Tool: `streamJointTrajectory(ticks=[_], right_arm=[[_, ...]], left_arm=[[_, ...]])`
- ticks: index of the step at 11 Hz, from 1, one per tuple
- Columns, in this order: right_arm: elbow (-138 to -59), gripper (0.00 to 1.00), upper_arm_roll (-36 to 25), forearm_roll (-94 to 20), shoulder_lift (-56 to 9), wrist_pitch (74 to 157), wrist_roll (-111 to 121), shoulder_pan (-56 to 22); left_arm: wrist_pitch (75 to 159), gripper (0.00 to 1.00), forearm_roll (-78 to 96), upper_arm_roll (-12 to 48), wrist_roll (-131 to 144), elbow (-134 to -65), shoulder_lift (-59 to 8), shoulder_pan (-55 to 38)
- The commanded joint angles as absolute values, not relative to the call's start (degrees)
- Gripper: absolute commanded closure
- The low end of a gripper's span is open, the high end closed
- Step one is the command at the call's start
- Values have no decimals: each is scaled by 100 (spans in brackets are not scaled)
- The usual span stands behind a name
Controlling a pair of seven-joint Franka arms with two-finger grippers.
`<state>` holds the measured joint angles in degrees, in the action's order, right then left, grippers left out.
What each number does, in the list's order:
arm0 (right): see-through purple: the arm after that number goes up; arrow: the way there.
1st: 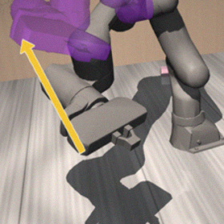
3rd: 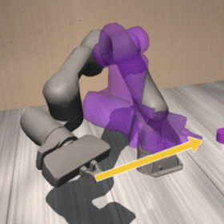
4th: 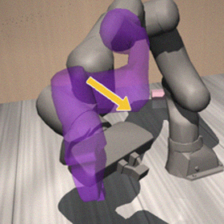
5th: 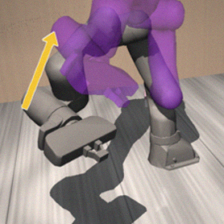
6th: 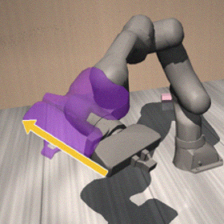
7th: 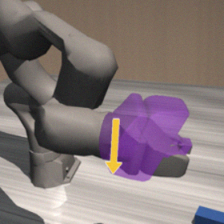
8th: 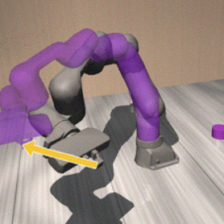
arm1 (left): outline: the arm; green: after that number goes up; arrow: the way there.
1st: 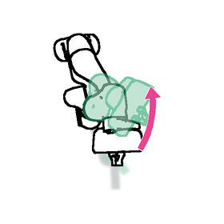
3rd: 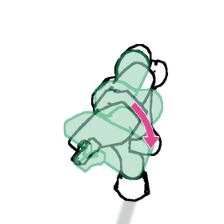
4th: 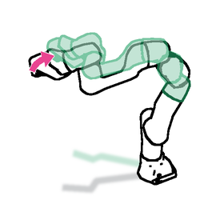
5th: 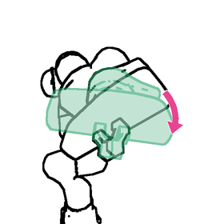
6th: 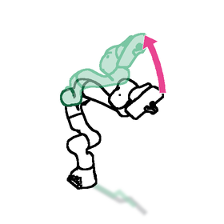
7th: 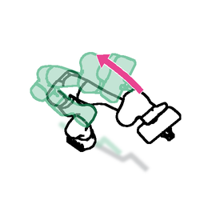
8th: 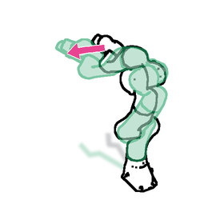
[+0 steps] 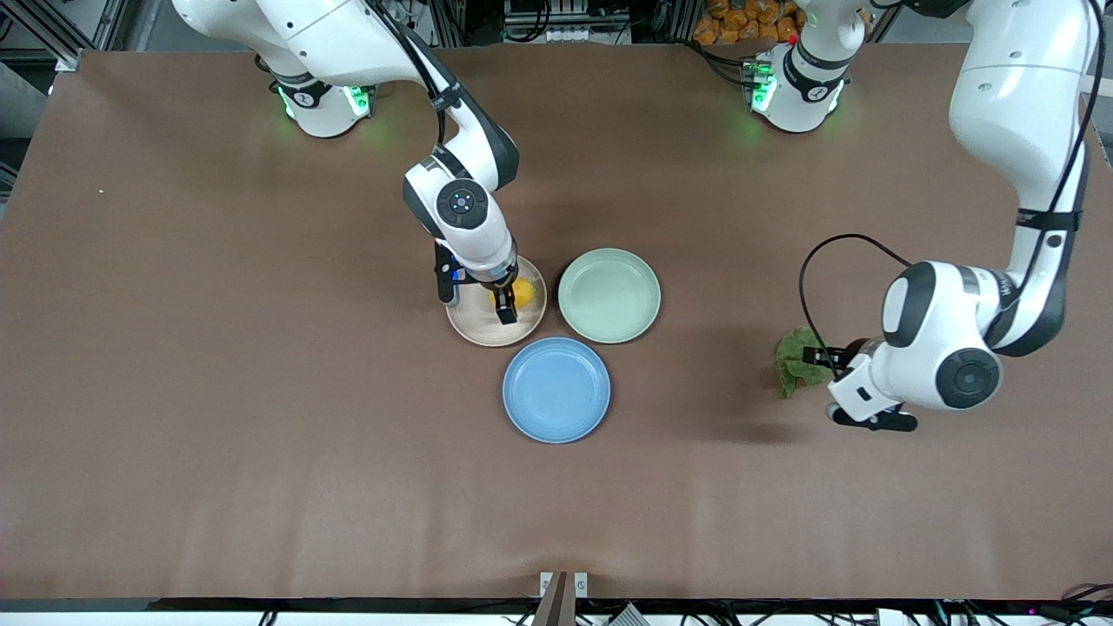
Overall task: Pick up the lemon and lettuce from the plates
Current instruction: 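Carry the lettuce off the plate with the left gripper while the right grasps lemon, then release the lettuce on the table and raise the left gripper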
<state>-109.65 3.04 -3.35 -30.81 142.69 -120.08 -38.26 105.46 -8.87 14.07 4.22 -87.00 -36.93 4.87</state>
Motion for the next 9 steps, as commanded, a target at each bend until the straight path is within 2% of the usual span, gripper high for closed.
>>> streamJointTrajectory(ticks=[1, 4, 6, 7, 8, 9], right_arm=[[-11039, 0, 115, -27, -3286, 14703, -12515, -4095], [-11039, 0, 97, -9, -3436, 14870, -12524, -4166], [-11030, 0, 88, 0, -3472, 14906, -12524, -4166], [-11030, 13, 70, 26, -3472, 14906, -12516, -4166], [-11030, 37, 62, 131, -3472, 14906, -12524, -4166], [-11013, 56, 62, 132, -3472, 14898, -12516, -4114]], left_arm=[[10380, 0, -1256, 1441, 439, -8473, -3280, 475], [10100, 0, -1318, 1494, 984, -8455, -2709, 431], [9618, 0, -1231, 1555, 1054, -8324, -2401, 352], [9493, 0, -1230, 1617, 1055, -8280, -2243, 291], [9475, 0, -1230, 1626, 1046, -8271, -2024, 281], [9475, 0, -1222, 1643, 1037, -8271, -1804, 299]])
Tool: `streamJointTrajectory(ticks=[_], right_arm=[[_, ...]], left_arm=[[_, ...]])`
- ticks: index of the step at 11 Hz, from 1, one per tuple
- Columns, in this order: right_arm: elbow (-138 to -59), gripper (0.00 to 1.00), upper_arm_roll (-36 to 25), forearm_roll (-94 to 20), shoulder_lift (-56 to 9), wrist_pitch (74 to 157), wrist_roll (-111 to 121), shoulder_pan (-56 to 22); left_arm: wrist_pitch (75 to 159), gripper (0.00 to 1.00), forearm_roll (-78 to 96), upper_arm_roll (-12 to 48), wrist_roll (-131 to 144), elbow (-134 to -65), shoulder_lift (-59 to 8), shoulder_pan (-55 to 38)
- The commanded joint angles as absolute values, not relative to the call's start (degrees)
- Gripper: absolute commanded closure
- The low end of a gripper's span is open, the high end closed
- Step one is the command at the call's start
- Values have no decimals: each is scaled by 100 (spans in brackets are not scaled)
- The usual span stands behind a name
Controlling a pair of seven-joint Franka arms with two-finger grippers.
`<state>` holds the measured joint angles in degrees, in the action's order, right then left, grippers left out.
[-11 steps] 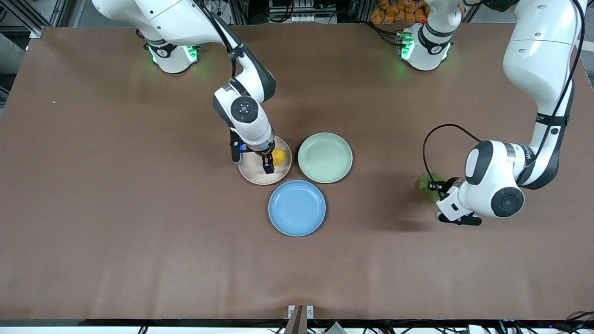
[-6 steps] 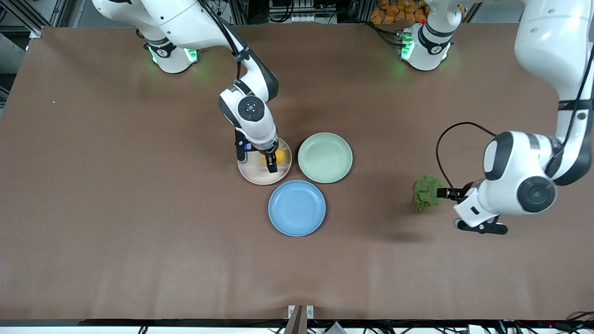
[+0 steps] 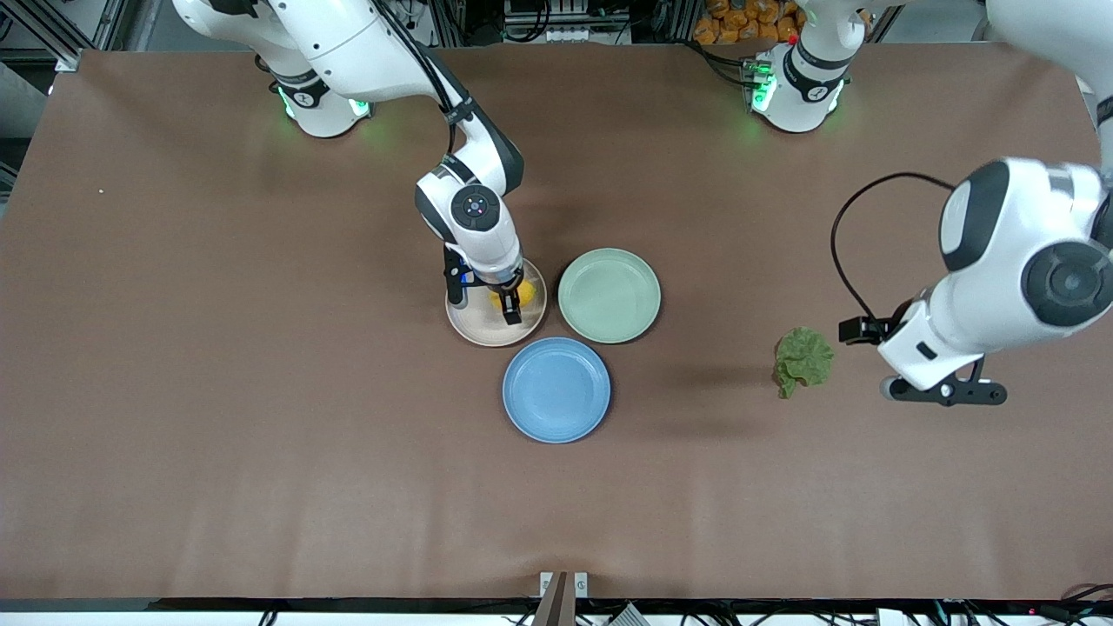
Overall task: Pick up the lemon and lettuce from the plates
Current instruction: 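Release the lettuce on the table and raise the left gripper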
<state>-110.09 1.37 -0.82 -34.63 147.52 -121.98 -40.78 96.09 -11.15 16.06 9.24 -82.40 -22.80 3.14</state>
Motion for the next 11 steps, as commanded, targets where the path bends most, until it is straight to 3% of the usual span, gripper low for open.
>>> streamJointTrajectory(ticks=[1, 4, 8, 11], right_arm=[[-11004, 62, 62, 132, -3472, 14828, -12481, -4096], [-10978, 66, 62, 149, -3350, 14748, -12148, -3991], [-10320, 65, 96, 71, -3279, 13267, -10798, -3710], [-10310, 63, 123, -148, -2980, 12807, -9199, -3481]], left_arm=[[9475, 0, -1196, 1670, 1046, -8271, -1549, 308], [9326, 0, -845, 1635, 1046, -8314, -995, 369], [8965, 0, -554, 1617, 1591, -8332, -536, 395], [8886, 0, -528, 1608, 1600, -8358, -431, 500]])
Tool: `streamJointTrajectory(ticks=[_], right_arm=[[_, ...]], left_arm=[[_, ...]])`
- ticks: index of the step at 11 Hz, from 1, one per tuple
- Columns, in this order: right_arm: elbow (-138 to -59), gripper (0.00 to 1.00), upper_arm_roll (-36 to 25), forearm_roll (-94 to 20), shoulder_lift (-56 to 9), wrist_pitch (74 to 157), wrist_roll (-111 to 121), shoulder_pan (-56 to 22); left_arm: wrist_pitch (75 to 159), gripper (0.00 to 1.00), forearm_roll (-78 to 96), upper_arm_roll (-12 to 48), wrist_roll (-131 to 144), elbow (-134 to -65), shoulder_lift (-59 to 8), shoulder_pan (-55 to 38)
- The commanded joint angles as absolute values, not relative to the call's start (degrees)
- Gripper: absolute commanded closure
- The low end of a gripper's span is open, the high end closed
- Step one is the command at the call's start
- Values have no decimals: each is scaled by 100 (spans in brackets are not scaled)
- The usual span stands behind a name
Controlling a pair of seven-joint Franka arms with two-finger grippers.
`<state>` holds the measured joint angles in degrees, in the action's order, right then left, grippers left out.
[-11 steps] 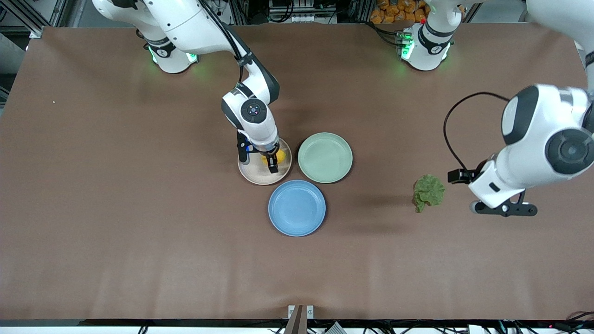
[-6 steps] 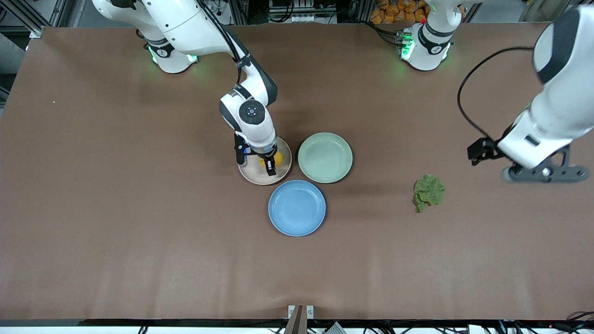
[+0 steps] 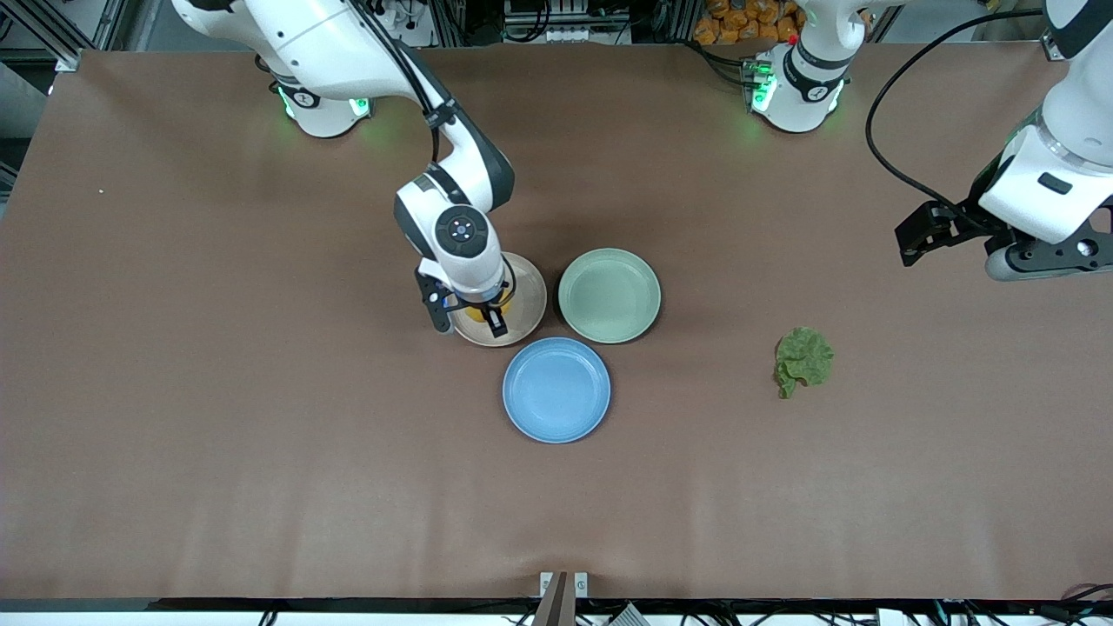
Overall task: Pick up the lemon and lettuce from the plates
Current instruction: 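Release the lettuce on the table and raise the left gripper, then lift the lemon off the cream plate with the right gripper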
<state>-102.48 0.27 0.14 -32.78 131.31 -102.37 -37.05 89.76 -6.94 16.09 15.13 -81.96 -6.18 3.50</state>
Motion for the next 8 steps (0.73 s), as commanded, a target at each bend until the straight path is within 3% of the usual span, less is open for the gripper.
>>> streamJointTrajectory(ticks=[1, 5, 8], right_arm=[[-10310, 63, 114, -219, -2866, 12606, -8576, -3437], [-10310, 63, 105, -281, -2585, 12112, -7464, -3130], [-10283, 63, 105, -281, -2286, 11551, -6254, -2683]], left_arm=[[8877, 0, -327, 1608, 1574, -8367, -413, 605], [8894, 0, -229, 1469, 1494, -8402, -395, 625], [8921, 0, -124, 801, 1355, -8402, -395, 132]])
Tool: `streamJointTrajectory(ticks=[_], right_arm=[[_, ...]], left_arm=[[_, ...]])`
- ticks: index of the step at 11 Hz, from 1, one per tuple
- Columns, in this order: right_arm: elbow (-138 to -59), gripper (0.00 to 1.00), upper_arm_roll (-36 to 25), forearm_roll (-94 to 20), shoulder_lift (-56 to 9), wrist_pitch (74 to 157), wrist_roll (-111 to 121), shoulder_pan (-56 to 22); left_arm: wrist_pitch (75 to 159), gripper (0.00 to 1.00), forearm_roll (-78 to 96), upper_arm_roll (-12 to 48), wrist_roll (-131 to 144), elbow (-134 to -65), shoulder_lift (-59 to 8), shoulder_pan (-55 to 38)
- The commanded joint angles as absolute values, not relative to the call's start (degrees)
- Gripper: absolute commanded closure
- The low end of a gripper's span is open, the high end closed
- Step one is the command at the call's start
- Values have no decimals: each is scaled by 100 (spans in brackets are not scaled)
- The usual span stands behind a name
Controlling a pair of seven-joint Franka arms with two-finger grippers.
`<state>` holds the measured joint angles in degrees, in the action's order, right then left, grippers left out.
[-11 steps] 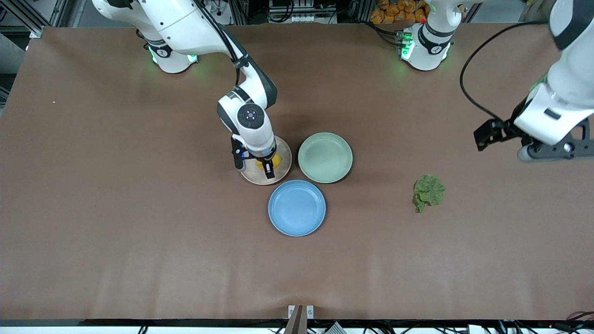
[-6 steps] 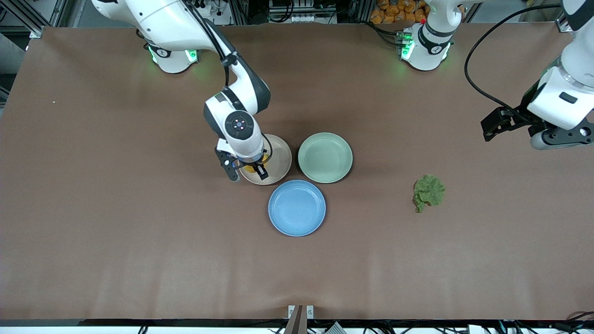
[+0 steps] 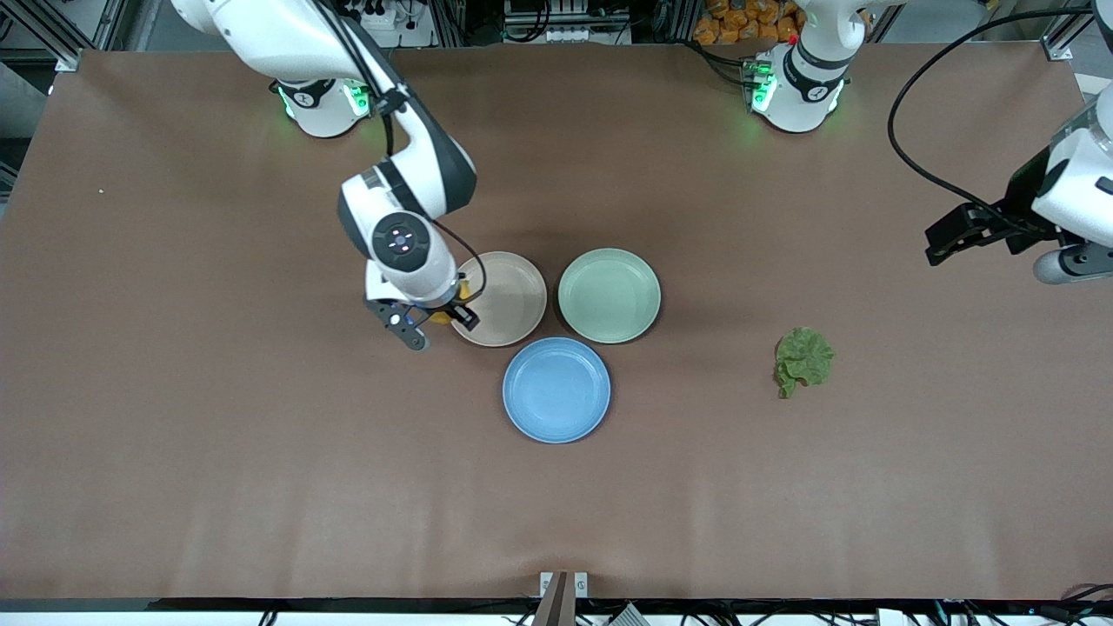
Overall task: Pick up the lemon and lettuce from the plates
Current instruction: 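Lift the lemon off the cream plate with the right gripper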
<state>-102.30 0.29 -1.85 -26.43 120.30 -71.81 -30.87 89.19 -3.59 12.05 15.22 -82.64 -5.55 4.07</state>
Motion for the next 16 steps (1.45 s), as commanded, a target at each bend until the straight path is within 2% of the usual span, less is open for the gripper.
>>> streamJointTrajectory(ticks=[1, 4, 5, 7, 16], right_arm=[[-10240, 63, 105, -281, -2172, 11262, -5675, -2463], [-9696, 63, 79, -281, -2048, 10110, -4328, -1891], [-9694, 58, 79, -281, -1978, 10081, -3959, -1698], [-9703, 55, 62, -272, -1969, 9993, -3273, -1364], [-9765, 56, 62, -229, -1574, 9159, -565, 252]], left_arm=[[8921, 0, -123, 800, 1301, -8420, -378, 149], [8912, 0, -132, 809, 1292, -8420, -325, 176], [8912, 0, -132, 843, 1301, -8411, -325, 167], [8921, 0, -132, 853, 1301, -8402, -308, 158], [8921, 0, -132, 870, 1274, -8394, -202, 176]])
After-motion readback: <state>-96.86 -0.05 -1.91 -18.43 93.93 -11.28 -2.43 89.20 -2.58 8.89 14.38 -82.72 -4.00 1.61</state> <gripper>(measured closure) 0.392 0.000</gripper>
